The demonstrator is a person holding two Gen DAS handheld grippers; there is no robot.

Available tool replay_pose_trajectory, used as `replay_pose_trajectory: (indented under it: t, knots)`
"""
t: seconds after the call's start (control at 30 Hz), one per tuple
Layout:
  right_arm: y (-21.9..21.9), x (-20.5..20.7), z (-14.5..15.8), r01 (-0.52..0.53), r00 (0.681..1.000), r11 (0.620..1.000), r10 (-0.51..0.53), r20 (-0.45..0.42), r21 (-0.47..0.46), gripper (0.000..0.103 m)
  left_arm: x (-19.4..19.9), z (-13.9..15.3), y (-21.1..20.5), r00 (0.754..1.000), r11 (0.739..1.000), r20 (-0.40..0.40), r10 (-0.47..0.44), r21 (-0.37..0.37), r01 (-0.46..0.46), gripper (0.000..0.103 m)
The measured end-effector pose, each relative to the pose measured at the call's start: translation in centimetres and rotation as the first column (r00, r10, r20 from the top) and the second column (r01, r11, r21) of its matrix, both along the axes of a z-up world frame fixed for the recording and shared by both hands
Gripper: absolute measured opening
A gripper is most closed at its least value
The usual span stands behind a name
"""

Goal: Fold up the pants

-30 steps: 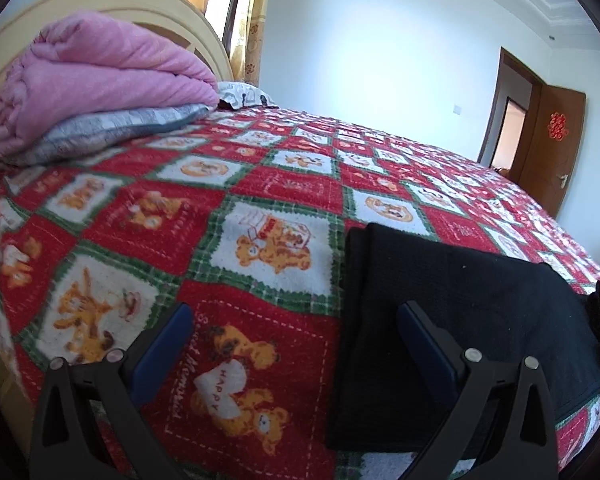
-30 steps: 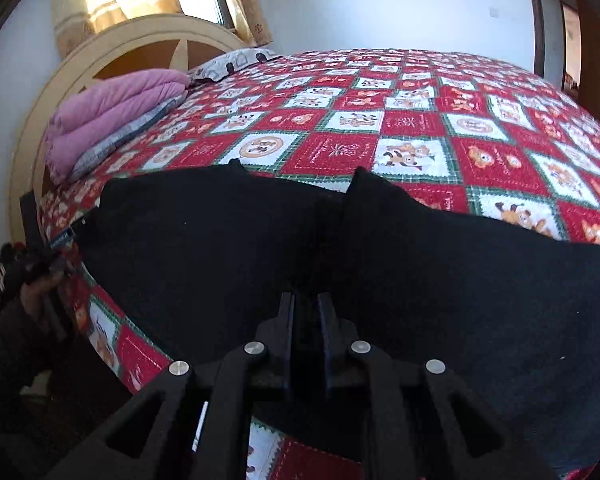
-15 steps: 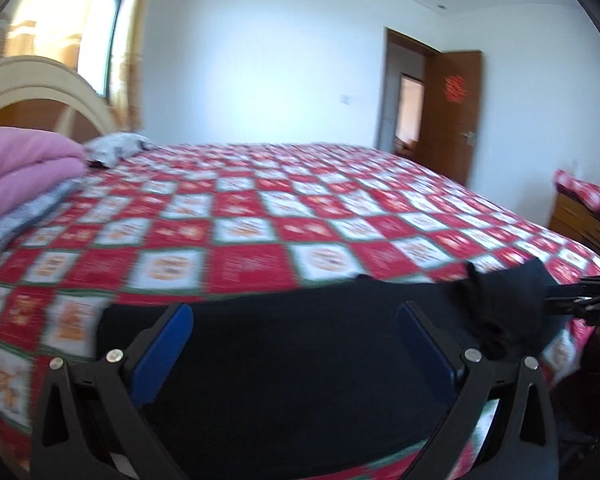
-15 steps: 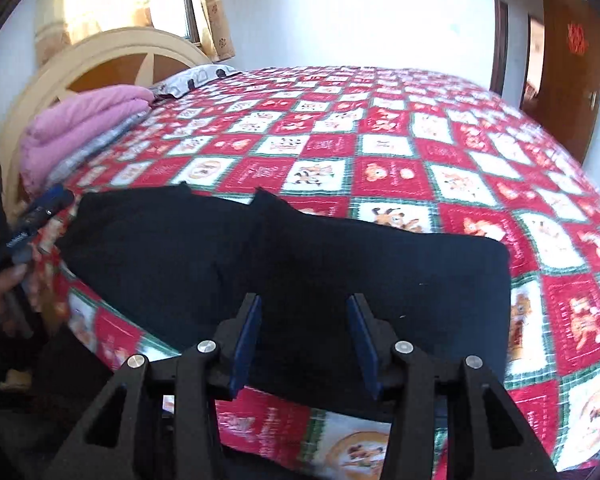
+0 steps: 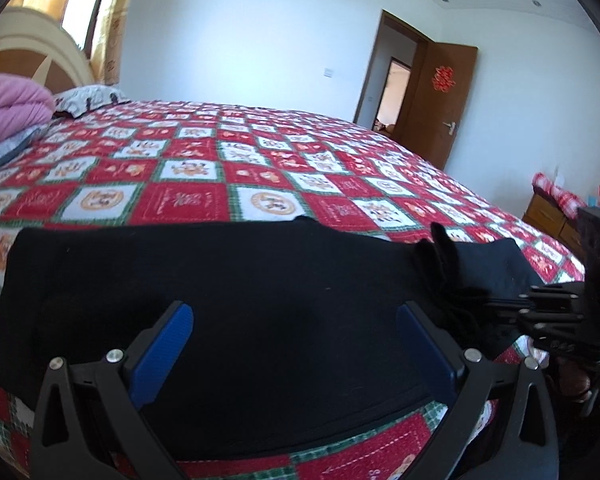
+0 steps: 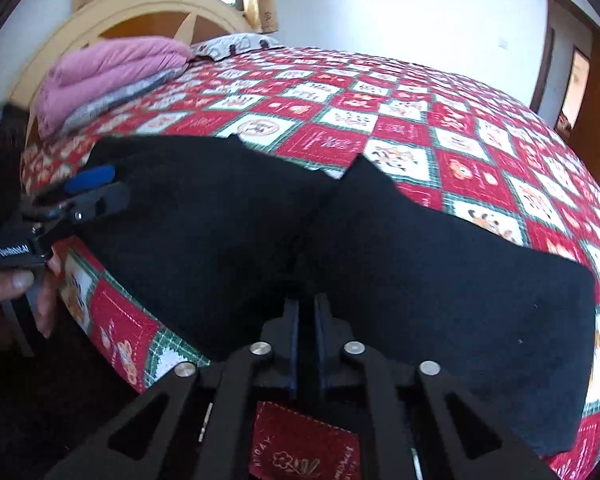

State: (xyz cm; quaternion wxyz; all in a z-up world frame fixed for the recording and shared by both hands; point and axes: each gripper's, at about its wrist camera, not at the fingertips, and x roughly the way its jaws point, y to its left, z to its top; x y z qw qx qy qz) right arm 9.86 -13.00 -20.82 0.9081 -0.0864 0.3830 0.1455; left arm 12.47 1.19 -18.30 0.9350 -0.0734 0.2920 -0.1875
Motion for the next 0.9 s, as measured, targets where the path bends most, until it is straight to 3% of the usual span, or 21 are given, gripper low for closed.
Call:
replay_pose_trajectory:
  t: [0.17, 0.3, 0.37, 0.5, 0.57, 0.67, 0.8, 0.9]
  knots:
    - [0.9, -3.1, 2.2, -0.067, 0.996, 0.998, 0.066, 0.060, 0.018, 0.004, -0.2, 0.0, 0.8, 0.999, 0.999, -0.012, 0.037, -0.039, -0.037, 0.103]
    - [2.7, -2.3, -1.0, -0.083, 0.996, 0.994, 0.085, 0.018, -0.070, 0.005, -0.4, 0.1, 0.5, 1.000, 0.999, -0.009, 0.028, -0.032, -0.029, 0.103]
    - [2.7, -1.5, -2.2, -0.085, 0.996, 0.994, 0.084, -0.009, -0.072, 0.005, -0.7, 0.3, 0.4, 1.000, 0.999, 0.003, 0.021, -0.024, -0.021, 0.103]
    - [1.5, -2.0, 0.0, -0.078, 0.997, 0.997, 0.078, 0.003, -0.002, 0.013, -0.8, 0.6, 0.1, 1.000, 1.000, 0.013, 0.010, -0.021, -0.010, 0.103]
    - [0.3, -2.2, 0.9, -0.070, 0.998, 0.996, 0.069, 0.010, 0.055, 0.031, -0.8, 0.6, 0.0, 1.000, 1.000, 0.011, 0.006, -0.016, -0.006, 0.103]
    - [-1.7, -1.4, 2.2, -0.013, 1.000, 0.986, 0.008, 0.029, 0.164, 0.036, -0.2, 0.9, 0.5, 1.000, 1.000, 0.012, 0.014, 0.007, -0.015, 0.103]
    - [-2.5, 1.7, 2.5, 0.067, 0.997, 0.978, -0.075, 0.032, 0.198, 0.036, 1.2, 1.8, 3.7, 0.995, 0.994, 0.021, 0.102, 0.025, -0.103, 0.103]
    - [-1.4, 3.3, 1.8, 0.056, 0.998, 0.982, -0.060, 0.021, 0.178, 0.036, 2.2, 2.0, 7.5, 0.977, 0.973, 0.011, 0.213, 0.086, -0.213, 0.103]
